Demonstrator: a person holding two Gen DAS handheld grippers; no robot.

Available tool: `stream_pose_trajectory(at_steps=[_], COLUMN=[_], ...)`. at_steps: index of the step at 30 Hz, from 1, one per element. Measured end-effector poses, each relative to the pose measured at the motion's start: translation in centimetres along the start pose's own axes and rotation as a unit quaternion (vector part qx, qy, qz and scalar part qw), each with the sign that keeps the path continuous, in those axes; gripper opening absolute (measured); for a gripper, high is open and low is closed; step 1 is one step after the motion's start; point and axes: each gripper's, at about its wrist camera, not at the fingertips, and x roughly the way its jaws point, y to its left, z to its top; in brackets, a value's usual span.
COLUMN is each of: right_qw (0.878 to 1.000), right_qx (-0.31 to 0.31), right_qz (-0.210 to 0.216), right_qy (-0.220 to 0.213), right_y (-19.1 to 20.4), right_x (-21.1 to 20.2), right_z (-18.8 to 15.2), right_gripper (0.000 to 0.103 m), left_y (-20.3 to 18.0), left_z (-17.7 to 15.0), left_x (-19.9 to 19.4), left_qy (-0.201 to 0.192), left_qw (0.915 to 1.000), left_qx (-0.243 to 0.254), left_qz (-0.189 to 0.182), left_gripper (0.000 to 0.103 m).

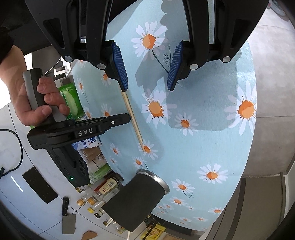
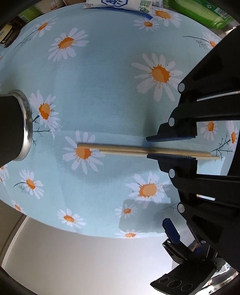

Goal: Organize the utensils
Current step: 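Move both open grippers down over the two loose wooden chopsticks, then grasp a wooden chopstick with the right gripper while the left gripper grasps the other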

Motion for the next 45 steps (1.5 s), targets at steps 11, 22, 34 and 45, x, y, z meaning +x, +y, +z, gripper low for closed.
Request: stream_pose_trajectory(at_steps=[11, 22, 34, 45], right_qw=[1.000, 0.997, 0.999, 0.998], right_qx=[0.002, 0.002, 0.017, -0.010], right_qz=[-0.020, -0.080, -0.030, 0.051], right_qy=[0.009, 0.021, 0.012, -0.041], right_y=[0.9, 3.5, 2.9, 0.6], right_x=[0.6, 1.0, 0.9, -3.6], right_z=[0.9, 1.9, 1.9, -1.4], right_gripper=[0.009, 0.005, 0.005, 0.005], left_y=[0.2, -0.3, -1.4, -3.5], left_z=[0.5, 1.1, 1.8, 3.3], left_x=[0.3, 1.9, 2.3, 3.5], left_qy=[0.010, 0.033, 0.053, 0.086], left_qw=[0.9999, 0.9994, 0.9983, 0.9939], left_qx=[-0.001, 0.001, 0.001, -0.011], left_qz=[-0.005, -0.008, 0.026, 0.067], left_gripper=[0.043, 0.043, 0.043, 0.043])
